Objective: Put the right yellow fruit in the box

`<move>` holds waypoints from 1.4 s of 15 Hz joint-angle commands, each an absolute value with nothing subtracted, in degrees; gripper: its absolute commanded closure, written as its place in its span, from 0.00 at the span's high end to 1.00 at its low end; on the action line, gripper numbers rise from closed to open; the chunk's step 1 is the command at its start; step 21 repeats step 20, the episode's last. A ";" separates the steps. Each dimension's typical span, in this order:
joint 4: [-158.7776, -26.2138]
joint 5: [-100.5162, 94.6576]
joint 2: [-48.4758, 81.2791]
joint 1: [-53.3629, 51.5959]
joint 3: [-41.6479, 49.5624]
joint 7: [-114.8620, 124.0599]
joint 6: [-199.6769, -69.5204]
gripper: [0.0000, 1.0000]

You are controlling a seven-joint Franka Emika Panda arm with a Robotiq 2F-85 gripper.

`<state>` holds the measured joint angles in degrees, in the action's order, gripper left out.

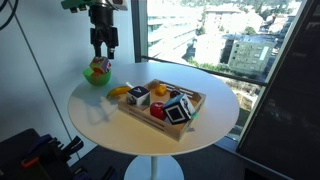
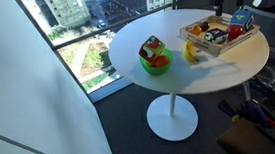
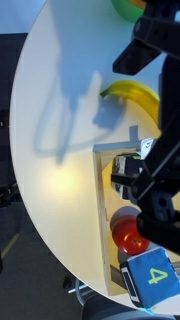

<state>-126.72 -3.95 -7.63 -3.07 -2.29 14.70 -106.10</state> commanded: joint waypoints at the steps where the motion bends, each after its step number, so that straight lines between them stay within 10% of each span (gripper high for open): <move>1: -129.99 -3.01 -12.79 -2.83 -2.61 11.48 -107.56 1.00; 21: -133.58 -3.37 -17.45 -2.36 -3.16 11.68 -111.29 1.00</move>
